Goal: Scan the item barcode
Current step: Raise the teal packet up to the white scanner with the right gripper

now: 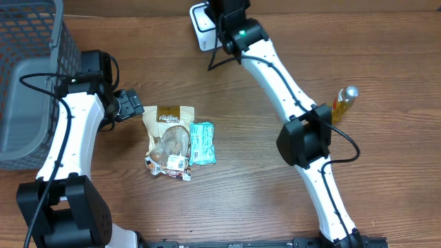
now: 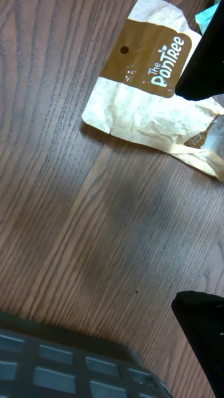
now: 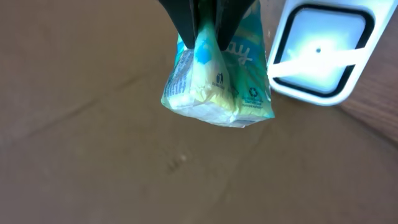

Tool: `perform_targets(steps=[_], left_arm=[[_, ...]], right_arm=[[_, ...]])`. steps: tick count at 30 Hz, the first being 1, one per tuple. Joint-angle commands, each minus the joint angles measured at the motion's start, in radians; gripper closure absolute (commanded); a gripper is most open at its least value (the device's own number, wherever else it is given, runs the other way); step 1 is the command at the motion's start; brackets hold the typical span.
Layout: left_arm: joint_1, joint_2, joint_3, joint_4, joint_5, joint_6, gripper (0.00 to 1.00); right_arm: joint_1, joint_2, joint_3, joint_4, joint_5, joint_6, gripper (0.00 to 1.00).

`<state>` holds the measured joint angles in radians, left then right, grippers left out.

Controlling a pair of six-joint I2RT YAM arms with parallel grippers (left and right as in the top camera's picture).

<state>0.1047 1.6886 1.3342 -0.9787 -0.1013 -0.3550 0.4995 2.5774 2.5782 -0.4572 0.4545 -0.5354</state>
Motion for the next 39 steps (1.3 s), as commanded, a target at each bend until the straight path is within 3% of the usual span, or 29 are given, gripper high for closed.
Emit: perform_targets(steps=[1, 7, 13, 28, 31, 39], left_arm=[[-0.002, -0.023, 0.005, 0.000, 0.001, 0.022, 0.00], [-0.002, -0.023, 0.005, 0.000, 0.001, 0.022, 0.00], [-0.002, -0.023, 0.005, 0.000, 0.001, 0.022, 0.00], [-0.002, -0.023, 0.005, 0.000, 0.001, 0.022, 0.01], [0.000, -0.023, 0.005, 0.000, 0.001, 0.022, 0.00], [-0.001, -0.023, 0.005, 0.000, 0.001, 0.022, 0.00]], right_arm=[[0.024, 0.050, 0.005, 0.053, 0.046, -0.114, 0.96], [0.054, 0.108, -0.010, 0.090, 0.055, -0.236, 0.96], [0.056, 0.135, -0.070, 0.150, 0.079, -0.259, 0.96], [0.056, 0.182, -0.122, 0.107, 0.025, -0.246, 0.96], [0.056, 0.182, -0.123, 0.116, 0.024, -0.188, 0.96], [0.054, 0.080, -0.122, 0.155, 0.061, -0.163, 0.96]])
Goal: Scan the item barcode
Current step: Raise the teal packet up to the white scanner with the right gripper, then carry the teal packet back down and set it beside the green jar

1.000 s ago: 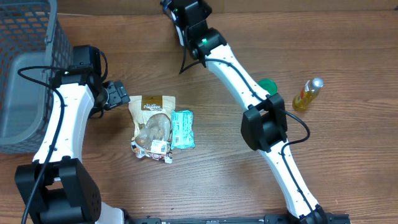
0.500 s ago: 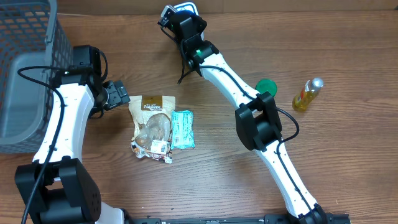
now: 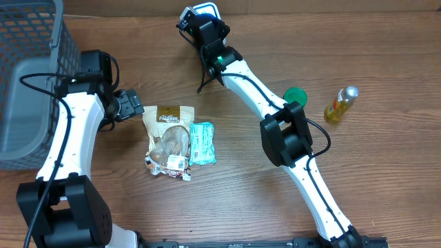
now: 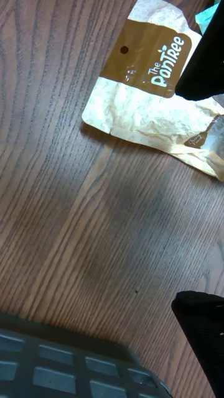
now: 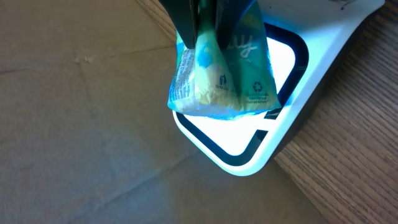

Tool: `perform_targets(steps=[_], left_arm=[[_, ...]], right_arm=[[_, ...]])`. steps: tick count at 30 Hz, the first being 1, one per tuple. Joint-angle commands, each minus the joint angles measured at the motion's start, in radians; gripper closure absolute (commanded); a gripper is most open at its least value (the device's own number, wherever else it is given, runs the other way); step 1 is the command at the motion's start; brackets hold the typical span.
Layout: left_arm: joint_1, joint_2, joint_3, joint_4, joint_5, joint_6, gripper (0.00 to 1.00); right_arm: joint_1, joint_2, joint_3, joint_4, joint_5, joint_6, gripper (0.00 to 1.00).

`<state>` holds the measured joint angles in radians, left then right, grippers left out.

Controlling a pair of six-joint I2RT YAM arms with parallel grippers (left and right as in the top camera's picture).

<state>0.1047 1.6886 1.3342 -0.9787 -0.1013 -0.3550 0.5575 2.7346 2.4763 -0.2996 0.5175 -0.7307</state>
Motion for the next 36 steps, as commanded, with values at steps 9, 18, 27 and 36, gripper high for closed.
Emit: perform_targets(steps=[9, 18, 27, 36], left_arm=[[0.000, -0.023, 0.005, 0.000, 0.001, 0.022, 0.00], [-0.001, -0.023, 0.005, 0.000, 0.001, 0.022, 0.01], [-0.001, -0.023, 0.005, 0.000, 0.001, 0.022, 0.00], [0.000, -0.023, 0.005, 0.000, 0.001, 0.022, 0.00]], right_arm=[[-0.005, -0.299, -0.021, -0.326, -0.003, 0.377, 0.96], [-0.049, -0.379, -0.022, -1.036, -0.319, 0.763, 0.96], [-0.152, -0.365, -0.074, -1.395, -0.494, 0.948, 0.96], [-0.183, -0.365, -0.286, -1.395, -0.519, 0.948, 0.96]])
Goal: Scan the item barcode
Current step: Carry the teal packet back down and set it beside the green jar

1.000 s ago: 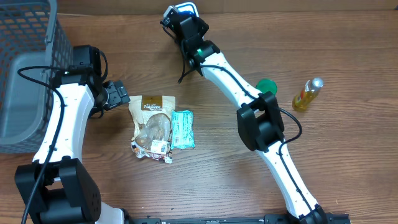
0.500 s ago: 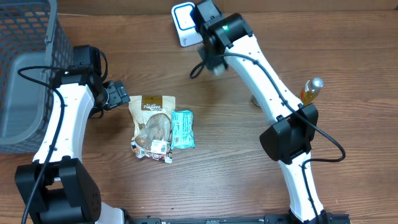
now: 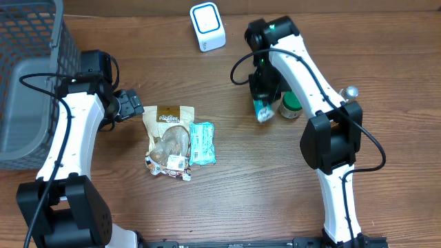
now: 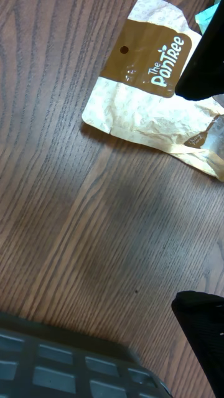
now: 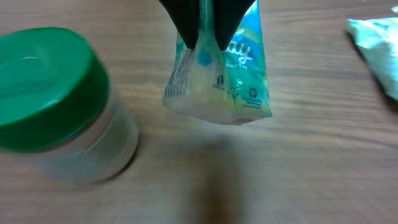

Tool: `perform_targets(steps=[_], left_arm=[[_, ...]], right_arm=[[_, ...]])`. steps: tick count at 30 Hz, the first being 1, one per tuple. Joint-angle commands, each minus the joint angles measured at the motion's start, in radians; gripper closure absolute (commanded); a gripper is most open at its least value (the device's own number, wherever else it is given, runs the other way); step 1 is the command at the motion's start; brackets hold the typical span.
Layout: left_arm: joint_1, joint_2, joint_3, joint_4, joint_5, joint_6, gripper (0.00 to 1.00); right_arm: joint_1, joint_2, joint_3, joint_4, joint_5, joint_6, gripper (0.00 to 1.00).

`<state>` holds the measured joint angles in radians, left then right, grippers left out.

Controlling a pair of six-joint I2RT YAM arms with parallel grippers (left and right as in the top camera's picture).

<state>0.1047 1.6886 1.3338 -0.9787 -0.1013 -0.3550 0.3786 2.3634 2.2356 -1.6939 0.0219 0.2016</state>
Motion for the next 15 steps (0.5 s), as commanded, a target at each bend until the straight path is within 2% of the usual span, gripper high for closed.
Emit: perform_targets(steps=[1, 7, 15], left_arm=[[0.000, -0.023, 0.005, 0.000, 0.001, 0.022, 0.00], [0.000, -0.023, 0.005, 0.000, 0.001, 0.022, 0.01], [0.000, -0.023, 0.005, 0.000, 0.001, 0.022, 0.00]], right_arm=[[-0.005, 0.006, -0.071, -0.001, -0.024, 0.016, 0.96], [-0.006, 0.006, -0.175, 0.008, 0.003, 0.016, 0.96], [-0.009, 0.006, -0.218, 0.013, 0.003, 0.016, 0.95]])
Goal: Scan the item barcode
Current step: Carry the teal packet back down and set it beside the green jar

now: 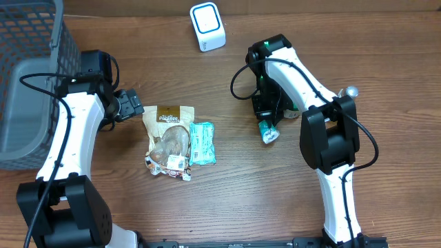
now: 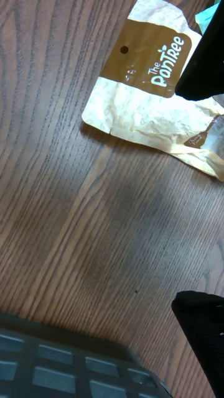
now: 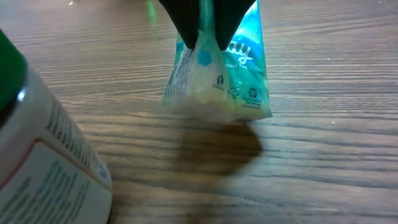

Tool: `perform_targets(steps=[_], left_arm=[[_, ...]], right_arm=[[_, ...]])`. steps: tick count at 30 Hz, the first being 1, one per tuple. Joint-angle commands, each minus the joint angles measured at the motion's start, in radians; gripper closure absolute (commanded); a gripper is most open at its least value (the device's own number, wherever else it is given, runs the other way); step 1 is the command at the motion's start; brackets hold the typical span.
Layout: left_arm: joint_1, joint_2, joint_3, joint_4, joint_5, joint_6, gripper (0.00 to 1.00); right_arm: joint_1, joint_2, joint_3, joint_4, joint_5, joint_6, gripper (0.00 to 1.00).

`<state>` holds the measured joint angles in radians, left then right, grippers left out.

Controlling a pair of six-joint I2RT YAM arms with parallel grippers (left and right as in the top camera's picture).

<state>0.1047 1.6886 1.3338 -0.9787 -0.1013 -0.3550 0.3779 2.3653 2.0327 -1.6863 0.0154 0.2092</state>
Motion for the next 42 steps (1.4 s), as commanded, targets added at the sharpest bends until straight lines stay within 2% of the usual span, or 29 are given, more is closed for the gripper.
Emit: perform_targets(steps=[1, 3, 7, 9, 10, 19, 25, 42], left_arm=[[0.000, -0.023, 0.005, 0.000, 0.001, 0.022, 0.01], [0.000, -0.023, 0.005, 0.000, 0.001, 0.022, 0.00], [0.000, -0.023, 0.005, 0.000, 0.001, 0.022, 0.00], [0.000, -0.023, 0.005, 0.000, 0.001, 0.022, 0.00], [0.000, -0.023, 0.005, 0.000, 0.001, 0.022, 0.00], [0.000, -0.023, 0.005, 0.000, 0.001, 0.022, 0.00], [0.000, -0.023, 0.005, 0.000, 0.001, 0.022, 0.01], [0.000, -0.023, 0.005, 0.000, 0.001, 0.022, 0.00]], right_arm=[[-0.008, 0.004, -0.018, 0.008, 0.009, 0.008, 0.95], [-0.008, 0.004, -0.018, 0.012, 0.009, 0.008, 0.88], [-0.008, 0.005, -0.018, 0.016, 0.013, 0.008, 0.81], [-0.008, 0.004, -0.018, 0.032, 0.027, 0.008, 0.65], [-0.008, 0.004, -0.018, 0.039, 0.028, 0.008, 0.63], [0.020, 0.005, -0.018, 0.069, -0.074, -0.001, 0.61], [0.064, 0.004, -0.018, 0.116, -0.074, 0.000, 0.60], [0.175, 0.004, -0.018, 0.089, -0.149, 0.001, 0.63]])
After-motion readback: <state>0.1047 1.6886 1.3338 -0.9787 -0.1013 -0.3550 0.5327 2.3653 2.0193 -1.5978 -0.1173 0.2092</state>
